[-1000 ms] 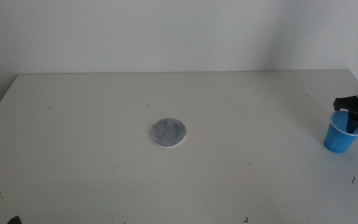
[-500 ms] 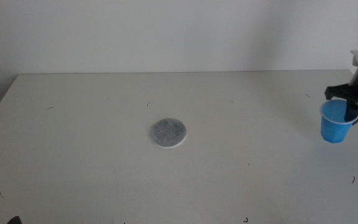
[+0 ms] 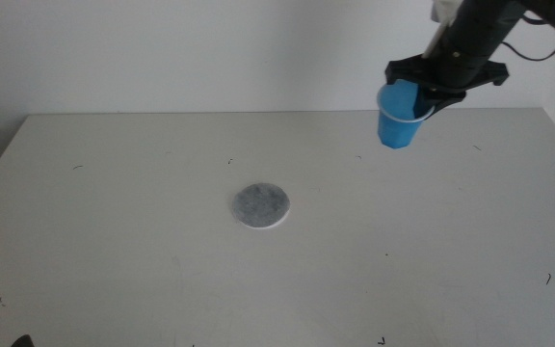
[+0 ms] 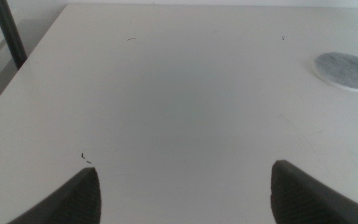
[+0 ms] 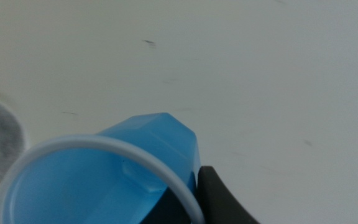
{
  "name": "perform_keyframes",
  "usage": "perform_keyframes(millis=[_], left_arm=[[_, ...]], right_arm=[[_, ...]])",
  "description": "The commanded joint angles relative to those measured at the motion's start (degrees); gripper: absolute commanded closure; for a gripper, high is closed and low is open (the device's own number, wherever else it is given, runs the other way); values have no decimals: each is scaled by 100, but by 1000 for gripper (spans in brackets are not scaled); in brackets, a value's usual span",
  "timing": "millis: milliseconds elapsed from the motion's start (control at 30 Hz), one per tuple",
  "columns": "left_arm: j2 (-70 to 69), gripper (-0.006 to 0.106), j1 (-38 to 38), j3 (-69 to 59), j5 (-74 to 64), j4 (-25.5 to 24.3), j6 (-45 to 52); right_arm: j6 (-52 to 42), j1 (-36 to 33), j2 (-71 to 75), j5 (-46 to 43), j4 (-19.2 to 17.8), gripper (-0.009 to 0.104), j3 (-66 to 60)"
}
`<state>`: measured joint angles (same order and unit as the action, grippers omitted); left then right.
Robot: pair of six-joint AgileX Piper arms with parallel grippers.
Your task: Place an empty cup on a cup mat.
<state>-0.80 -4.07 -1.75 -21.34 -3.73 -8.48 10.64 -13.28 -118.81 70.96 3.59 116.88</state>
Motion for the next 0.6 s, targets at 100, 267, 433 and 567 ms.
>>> perform_keyframes(millis=[100,267,433,567], left_arm=[[-23,-5,6,34,384,-2,-62],[-23,-5,6,34,384,-2,-62],[-23,-5,6,34,384,-2,-62],[-23,-5,6,34,384,-2,-62]], right_arm=[[236,-663,-326,314,117,95,1041],[443,-1164,-968,314,213,95,1803],[464,-1515,-1543,314,478,95,2303],[469,-1678,-1781,314,481,95,2406]])
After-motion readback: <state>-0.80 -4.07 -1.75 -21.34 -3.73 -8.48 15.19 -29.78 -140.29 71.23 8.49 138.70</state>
